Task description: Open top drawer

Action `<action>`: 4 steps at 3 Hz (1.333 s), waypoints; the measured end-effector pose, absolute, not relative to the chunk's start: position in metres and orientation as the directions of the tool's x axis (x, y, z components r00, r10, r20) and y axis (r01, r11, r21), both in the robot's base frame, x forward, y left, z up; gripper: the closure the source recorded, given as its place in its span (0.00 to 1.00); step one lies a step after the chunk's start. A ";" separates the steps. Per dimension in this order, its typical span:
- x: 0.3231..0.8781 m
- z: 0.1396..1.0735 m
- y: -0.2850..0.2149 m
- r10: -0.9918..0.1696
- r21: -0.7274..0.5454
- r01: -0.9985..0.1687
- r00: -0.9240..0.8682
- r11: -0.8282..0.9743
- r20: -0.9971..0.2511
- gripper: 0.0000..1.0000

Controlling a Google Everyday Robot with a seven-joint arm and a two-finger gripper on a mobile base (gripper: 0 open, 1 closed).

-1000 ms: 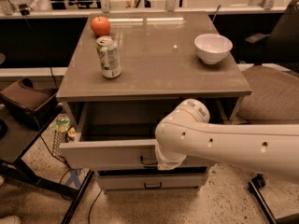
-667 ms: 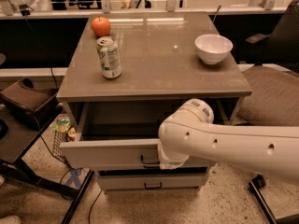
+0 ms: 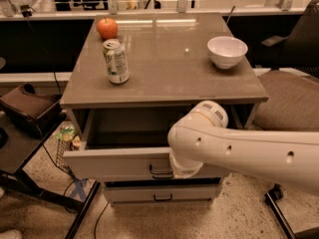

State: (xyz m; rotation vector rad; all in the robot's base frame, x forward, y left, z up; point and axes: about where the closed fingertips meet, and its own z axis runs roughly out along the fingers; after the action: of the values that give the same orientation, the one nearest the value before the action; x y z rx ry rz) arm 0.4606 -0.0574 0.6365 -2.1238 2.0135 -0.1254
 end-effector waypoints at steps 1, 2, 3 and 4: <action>0.465 0.663 -0.058 -0.997 -0.228 -0.972 0.072 -0.061 -0.042 1.00; 0.489 0.724 -0.074 -0.994 -0.297 -0.949 0.099 -0.106 0.039 1.00; 0.517 0.762 -0.094 -0.989 -0.352 -0.924 0.130 -0.148 0.075 1.00; 0.536 0.763 -0.127 -0.993 -0.365 -0.924 0.100 -0.115 0.060 1.00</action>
Offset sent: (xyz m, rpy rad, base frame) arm 0.0602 -0.0350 0.1630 -0.2034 -0.1964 0.0821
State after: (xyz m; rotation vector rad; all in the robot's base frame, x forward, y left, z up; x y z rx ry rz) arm 0.5363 -0.1275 0.7631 -2.1418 1.9144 -0.4282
